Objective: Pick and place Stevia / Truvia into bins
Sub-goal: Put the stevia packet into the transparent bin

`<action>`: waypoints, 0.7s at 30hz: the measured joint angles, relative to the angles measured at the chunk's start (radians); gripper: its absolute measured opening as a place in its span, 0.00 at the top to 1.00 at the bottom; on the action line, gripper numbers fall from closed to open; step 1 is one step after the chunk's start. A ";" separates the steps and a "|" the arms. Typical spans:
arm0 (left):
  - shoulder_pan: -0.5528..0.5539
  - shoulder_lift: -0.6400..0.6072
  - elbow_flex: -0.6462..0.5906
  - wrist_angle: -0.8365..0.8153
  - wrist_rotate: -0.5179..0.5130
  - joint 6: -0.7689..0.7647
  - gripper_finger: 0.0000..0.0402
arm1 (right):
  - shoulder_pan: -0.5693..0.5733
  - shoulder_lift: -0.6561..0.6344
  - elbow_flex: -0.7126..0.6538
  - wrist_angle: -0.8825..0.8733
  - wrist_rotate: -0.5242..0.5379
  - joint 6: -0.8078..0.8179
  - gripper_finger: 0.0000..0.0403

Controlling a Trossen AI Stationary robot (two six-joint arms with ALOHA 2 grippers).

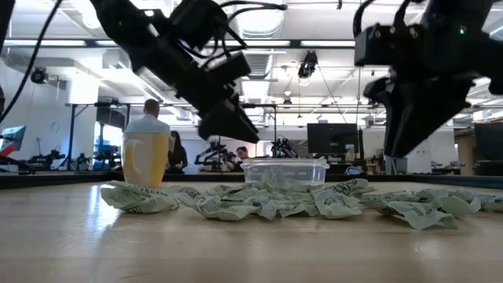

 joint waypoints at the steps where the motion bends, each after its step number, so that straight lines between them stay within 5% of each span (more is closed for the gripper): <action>1: -0.007 -0.021 -0.001 -0.036 0.002 -0.022 0.64 | 0.000 0.001 -0.015 0.028 -0.005 -0.001 0.80; 8: -0.080 -0.128 -0.017 -0.220 0.016 -0.112 0.64 | 0.000 0.001 -0.064 0.199 -0.090 -0.083 0.78; 21: -0.203 -0.174 -0.021 -0.296 0.014 -0.128 0.64 | 0.000 0.074 -0.099 0.336 -0.115 -0.101 0.79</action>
